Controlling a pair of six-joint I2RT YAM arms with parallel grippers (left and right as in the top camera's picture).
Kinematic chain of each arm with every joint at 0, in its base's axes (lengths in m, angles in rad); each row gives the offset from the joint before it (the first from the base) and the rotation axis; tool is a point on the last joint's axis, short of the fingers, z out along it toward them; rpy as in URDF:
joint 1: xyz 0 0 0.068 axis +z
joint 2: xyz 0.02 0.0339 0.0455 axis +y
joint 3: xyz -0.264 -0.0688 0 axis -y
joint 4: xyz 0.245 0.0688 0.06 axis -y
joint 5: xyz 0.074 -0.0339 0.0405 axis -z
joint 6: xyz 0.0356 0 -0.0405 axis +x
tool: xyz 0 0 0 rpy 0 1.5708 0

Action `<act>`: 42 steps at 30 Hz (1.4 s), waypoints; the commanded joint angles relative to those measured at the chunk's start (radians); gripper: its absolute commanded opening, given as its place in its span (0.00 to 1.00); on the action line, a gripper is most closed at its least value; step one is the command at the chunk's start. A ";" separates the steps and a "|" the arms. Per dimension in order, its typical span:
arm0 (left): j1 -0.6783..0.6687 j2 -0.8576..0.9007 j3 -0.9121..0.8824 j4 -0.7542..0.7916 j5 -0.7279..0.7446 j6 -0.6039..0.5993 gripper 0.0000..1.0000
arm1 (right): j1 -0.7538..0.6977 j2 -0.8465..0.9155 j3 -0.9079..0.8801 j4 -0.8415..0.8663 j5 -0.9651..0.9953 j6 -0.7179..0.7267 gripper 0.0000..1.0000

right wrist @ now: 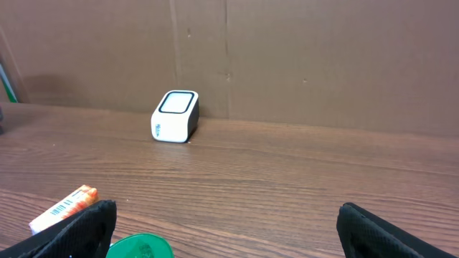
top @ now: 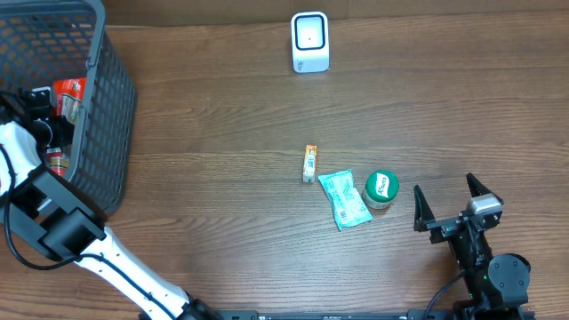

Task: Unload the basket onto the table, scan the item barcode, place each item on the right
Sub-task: 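Grasp the red spaghetti packet in the basket with the left gripper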

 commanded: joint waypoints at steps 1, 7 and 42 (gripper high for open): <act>-0.029 -0.074 -0.029 -0.012 0.054 -0.070 0.04 | -0.006 -0.010 -0.010 0.005 -0.005 -0.001 1.00; -0.058 -0.290 -0.029 0.000 -0.030 -0.139 0.04 | -0.006 -0.010 -0.010 0.005 -0.005 -0.001 1.00; -0.552 -0.897 -0.135 -0.660 -0.058 -0.770 0.04 | -0.006 -0.010 -0.010 0.005 -0.005 -0.002 1.00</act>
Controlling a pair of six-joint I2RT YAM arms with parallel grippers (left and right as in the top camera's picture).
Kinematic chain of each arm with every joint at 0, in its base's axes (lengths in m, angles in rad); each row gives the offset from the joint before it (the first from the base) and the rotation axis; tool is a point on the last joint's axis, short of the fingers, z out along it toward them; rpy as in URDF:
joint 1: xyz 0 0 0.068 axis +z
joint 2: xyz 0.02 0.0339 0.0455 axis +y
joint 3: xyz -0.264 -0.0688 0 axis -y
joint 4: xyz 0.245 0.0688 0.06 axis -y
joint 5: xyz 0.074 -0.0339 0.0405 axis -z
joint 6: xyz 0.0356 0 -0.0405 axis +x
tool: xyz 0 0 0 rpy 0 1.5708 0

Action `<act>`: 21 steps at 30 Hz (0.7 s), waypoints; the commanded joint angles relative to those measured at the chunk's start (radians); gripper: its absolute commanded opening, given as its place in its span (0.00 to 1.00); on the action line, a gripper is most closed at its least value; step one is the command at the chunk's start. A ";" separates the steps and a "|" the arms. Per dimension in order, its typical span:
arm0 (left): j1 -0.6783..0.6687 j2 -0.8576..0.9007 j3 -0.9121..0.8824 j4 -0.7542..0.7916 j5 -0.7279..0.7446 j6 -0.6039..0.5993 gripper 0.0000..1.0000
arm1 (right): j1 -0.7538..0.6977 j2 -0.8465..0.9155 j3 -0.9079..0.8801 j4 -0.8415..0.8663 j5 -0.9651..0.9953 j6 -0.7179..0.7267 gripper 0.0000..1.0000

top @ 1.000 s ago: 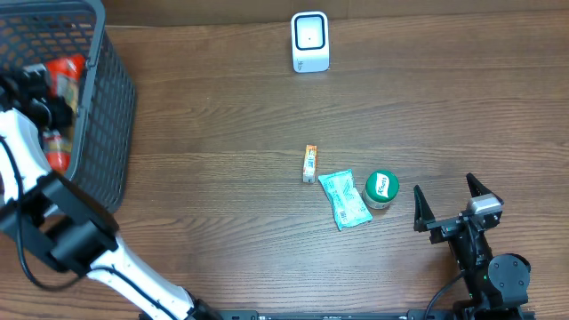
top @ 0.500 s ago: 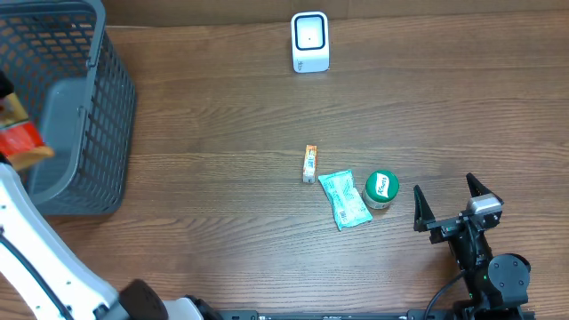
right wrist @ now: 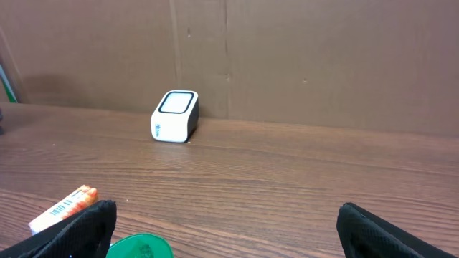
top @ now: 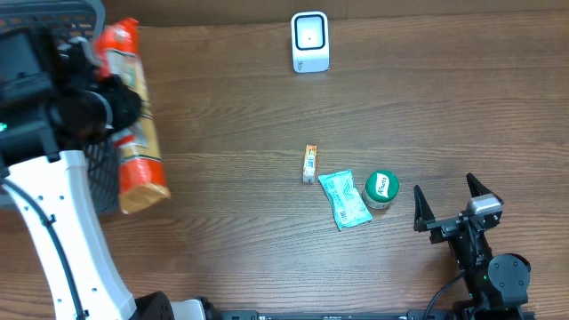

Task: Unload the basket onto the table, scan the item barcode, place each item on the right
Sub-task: 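Grasp the red spaghetti packet in the basket with the left gripper, then carry the red packet out and lower it onto the table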

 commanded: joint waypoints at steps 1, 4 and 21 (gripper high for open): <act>-0.071 -0.028 -0.075 0.016 0.011 -0.019 0.04 | -0.006 -0.010 -0.010 0.004 -0.005 -0.001 1.00; -0.150 -0.028 -0.221 0.058 -0.027 -0.037 0.05 | -0.006 -0.010 -0.010 0.004 -0.005 -0.001 1.00; -0.603 0.044 -0.906 0.819 -0.349 -0.248 0.04 | -0.006 -0.010 -0.010 0.004 -0.005 -0.001 1.00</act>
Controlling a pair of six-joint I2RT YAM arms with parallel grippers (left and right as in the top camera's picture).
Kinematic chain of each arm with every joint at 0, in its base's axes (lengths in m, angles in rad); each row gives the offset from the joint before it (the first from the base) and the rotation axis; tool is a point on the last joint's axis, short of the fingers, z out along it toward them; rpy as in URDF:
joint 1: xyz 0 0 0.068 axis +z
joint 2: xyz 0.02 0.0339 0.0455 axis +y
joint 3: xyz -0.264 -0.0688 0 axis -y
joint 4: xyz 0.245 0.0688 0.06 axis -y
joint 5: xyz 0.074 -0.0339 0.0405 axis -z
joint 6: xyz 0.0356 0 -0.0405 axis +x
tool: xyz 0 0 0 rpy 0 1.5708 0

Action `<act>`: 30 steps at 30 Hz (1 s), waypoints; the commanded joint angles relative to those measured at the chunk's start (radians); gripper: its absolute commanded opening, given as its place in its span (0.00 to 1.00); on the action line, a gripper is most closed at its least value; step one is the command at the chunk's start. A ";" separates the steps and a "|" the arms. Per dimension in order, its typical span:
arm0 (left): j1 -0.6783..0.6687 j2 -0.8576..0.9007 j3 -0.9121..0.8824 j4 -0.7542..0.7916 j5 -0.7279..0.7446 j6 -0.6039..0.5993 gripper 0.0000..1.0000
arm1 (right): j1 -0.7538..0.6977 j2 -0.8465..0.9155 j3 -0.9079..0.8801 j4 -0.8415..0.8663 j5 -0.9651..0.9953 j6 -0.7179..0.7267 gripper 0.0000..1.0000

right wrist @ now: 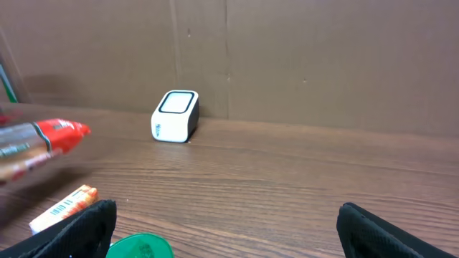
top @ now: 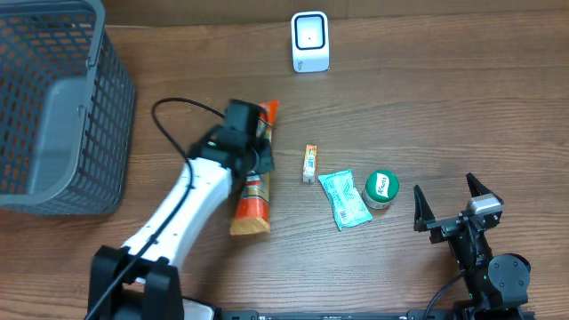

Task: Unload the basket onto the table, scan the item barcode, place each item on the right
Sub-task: 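Carry the red packet out and lower it onto the table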

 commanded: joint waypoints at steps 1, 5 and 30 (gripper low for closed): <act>-0.057 0.034 -0.012 0.047 -0.125 -0.035 0.04 | -0.006 -0.010 -0.010 0.005 -0.006 -0.001 1.00; -0.081 0.101 -0.012 0.077 -0.122 -0.040 0.04 | -0.006 -0.010 -0.010 0.005 -0.006 -0.001 1.00; -0.068 0.251 0.096 0.069 -0.035 -0.003 0.94 | -0.006 -0.010 -0.010 0.005 -0.006 -0.002 1.00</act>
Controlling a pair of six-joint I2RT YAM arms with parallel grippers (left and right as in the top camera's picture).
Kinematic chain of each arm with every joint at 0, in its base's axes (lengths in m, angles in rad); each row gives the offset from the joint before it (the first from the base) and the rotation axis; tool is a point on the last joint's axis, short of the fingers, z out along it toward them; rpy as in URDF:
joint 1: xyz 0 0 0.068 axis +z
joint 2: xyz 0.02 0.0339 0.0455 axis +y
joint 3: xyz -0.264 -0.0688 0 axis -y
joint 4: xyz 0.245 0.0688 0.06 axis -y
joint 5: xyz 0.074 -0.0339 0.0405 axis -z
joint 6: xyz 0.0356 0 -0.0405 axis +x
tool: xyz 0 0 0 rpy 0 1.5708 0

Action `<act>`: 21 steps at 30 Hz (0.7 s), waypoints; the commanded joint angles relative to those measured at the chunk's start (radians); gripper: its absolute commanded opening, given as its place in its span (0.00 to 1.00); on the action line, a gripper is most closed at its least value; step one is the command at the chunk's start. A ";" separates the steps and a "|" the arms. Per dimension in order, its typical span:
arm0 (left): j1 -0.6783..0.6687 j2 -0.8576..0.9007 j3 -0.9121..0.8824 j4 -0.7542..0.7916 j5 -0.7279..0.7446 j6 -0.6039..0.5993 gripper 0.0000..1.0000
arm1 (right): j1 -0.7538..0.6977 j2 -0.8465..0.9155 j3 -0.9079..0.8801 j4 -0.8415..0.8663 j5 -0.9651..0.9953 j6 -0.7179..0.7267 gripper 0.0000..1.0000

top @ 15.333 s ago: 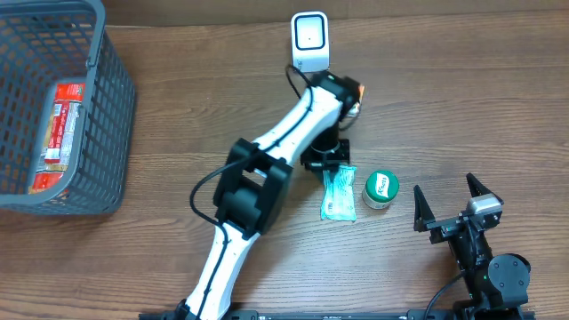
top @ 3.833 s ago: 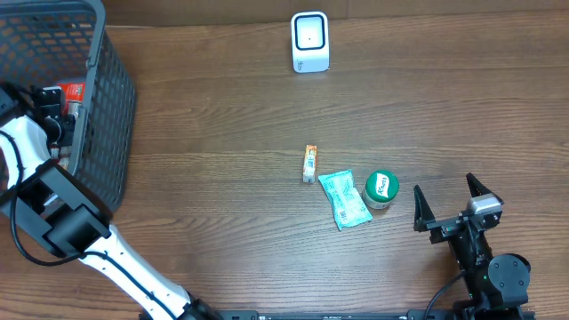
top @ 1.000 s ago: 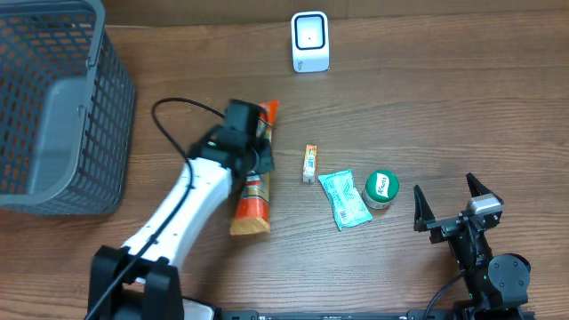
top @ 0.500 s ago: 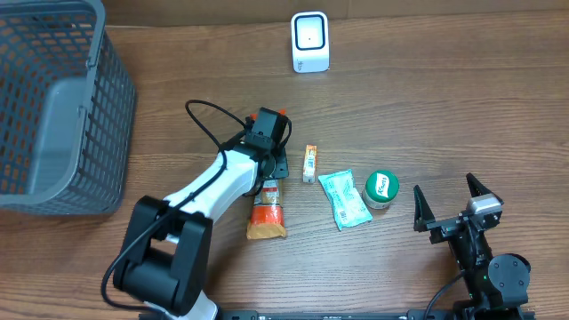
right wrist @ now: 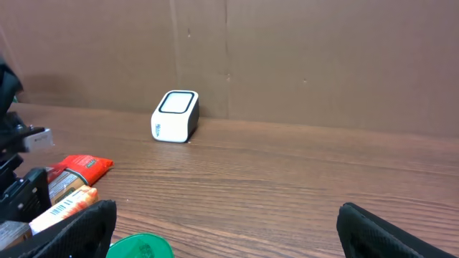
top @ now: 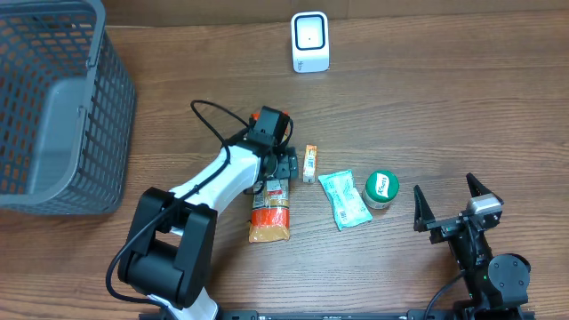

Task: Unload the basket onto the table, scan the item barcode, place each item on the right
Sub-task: 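Carry the red packet out and lower it onto the table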

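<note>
A long orange-and-red snack pack (top: 269,213) lies lengthwise on the table left of centre, its red end (right wrist: 86,166) pointing toward the back. My left gripper (top: 277,158) sits on the pack's upper half and seems shut on it. At the back centre, well beyond the pack, stands the white barcode scanner (top: 309,42), also seen in the right wrist view (right wrist: 174,116). My right gripper (top: 452,209) rests open at the front right, nothing between its fingers (right wrist: 228,223).
A small orange stick pack (top: 309,163), a teal sachet (top: 343,199) and a green-lidded jar (top: 381,188) lie between the two grippers. A dark mesh basket (top: 100,53) stands at the back left. A cardboard wall closes off the back.
The left gripper and the snack pack have moved right and a little toward the front. The pack now lies straight beside the stick pack. The right arm has not moved.
My left gripper was first inside the basket among items. Then it held the snack pack up beside the basket. Then the pack was over the table's middle left, and now it lies close to the other items. The right gripper stayed open and still.
</note>
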 commanded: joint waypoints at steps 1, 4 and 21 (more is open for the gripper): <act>0.016 -0.009 0.102 -0.051 0.012 0.033 0.94 | -0.007 -0.010 -0.010 0.005 -0.006 -0.002 1.00; 0.018 -0.023 0.167 -0.112 0.012 0.033 0.95 | -0.007 -0.010 -0.010 0.005 -0.006 -0.002 1.00; 0.018 -0.029 0.152 -0.269 0.014 0.024 0.04 | -0.007 -0.010 -0.010 0.005 -0.006 -0.002 1.00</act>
